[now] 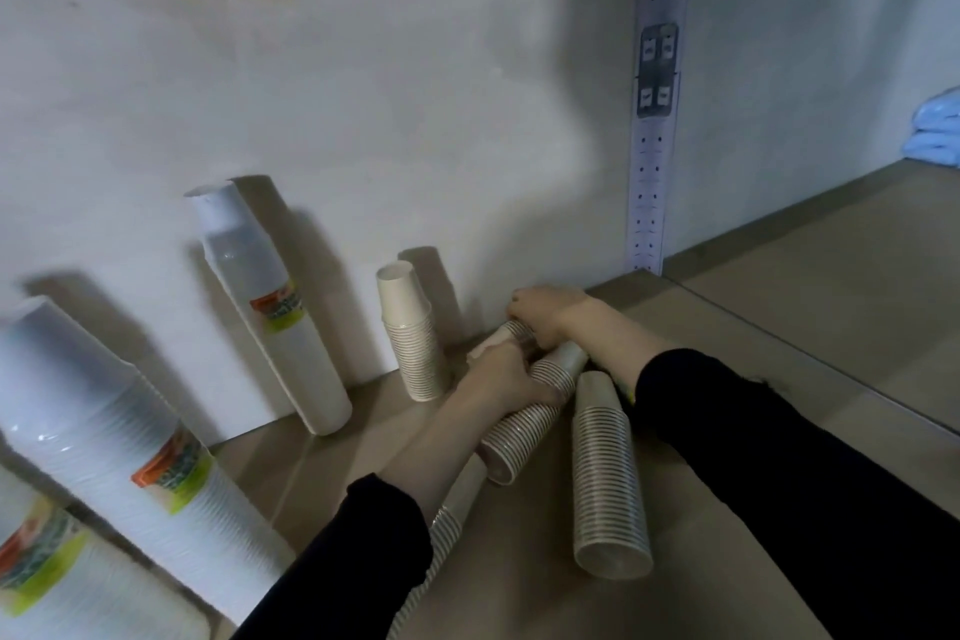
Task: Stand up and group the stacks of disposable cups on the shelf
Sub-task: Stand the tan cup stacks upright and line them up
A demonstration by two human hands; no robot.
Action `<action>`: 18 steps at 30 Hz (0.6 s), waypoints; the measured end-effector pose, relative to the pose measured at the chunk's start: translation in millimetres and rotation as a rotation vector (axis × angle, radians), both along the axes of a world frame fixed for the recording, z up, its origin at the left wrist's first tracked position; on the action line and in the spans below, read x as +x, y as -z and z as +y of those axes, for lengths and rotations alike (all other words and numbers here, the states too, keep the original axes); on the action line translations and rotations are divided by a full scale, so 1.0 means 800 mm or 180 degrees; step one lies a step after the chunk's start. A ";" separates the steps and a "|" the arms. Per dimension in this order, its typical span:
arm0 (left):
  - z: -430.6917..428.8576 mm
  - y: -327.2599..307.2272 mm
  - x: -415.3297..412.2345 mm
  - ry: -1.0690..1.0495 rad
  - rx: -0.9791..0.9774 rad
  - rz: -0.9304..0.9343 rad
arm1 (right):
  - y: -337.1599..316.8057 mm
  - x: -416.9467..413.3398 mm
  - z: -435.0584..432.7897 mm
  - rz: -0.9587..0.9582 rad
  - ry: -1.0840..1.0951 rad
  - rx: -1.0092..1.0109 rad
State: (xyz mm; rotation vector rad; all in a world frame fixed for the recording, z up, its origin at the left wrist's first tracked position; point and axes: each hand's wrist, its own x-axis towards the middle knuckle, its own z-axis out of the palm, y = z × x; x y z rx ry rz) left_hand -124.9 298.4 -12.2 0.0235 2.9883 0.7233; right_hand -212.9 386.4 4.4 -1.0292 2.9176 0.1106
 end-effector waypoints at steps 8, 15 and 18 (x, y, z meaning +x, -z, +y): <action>0.002 -0.006 0.004 -0.0194 -0.0296 -0.0007 | 0.000 -0.001 0.015 0.0186 0.0333 -0.0591; -0.003 -0.025 0.003 -0.0417 0.0282 0.0593 | -0.033 -0.002 0.088 0.0358 0.1498 -0.2469; -0.002 -0.022 0.001 -0.0651 0.0761 0.0903 | -0.028 0.005 0.117 0.0458 0.1832 -0.2953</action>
